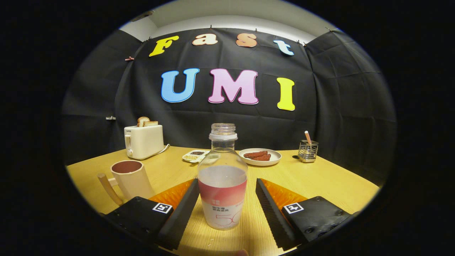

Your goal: Take the bottle from table, then pour the juice into the cup, finally place the bottle on the coaster

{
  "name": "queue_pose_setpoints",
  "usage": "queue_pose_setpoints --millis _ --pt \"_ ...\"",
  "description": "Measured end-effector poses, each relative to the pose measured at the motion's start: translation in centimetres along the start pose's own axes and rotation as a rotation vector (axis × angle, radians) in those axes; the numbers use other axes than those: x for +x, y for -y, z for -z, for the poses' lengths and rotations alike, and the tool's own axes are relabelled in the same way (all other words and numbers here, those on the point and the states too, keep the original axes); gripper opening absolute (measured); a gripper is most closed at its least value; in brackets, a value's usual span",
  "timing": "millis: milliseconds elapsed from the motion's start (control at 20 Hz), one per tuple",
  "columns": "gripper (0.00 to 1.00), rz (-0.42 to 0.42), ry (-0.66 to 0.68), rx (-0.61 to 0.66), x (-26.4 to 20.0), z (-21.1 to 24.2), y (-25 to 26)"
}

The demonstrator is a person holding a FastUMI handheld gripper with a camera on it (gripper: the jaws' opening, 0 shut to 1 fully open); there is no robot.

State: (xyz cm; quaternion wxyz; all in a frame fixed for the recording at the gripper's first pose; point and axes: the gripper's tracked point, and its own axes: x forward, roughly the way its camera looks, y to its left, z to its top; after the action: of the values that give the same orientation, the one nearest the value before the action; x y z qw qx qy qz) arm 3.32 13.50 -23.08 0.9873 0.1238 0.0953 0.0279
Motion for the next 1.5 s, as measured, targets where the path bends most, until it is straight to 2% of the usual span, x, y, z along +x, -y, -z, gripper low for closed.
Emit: queue_pose_setpoints --millis 300,400,550,650,750,950,1150,1350,1500 --pt "0.94 0.024 0.006 0.024 1.7 0.2 0.2" --pt "0.78 0.029 0.008 0.021 1.7 0.3 0.2" --pt "0.75 0.054 0.001 -0.002 1.7 0.1 0.8" --pt "0.75 0.066 0.002 -0.034 1.5 -0.8 1.1" --pt "0.75 0.035 -0.021 -0.062 1.3 -1.8 0.7" --pt "0.74 0.044 -0.019 -0.128 0.7 -6.1 1.5" --pt "0.73 0.015 -0.020 -0.211 0.2 -9.5 0.7" --pt "0.72 0.072 -0.052 -0.306 0.0 -11.5 0.8" --pt "0.72 0.069 -0.059 -0.407 -0.1 -12.6 -0.6"
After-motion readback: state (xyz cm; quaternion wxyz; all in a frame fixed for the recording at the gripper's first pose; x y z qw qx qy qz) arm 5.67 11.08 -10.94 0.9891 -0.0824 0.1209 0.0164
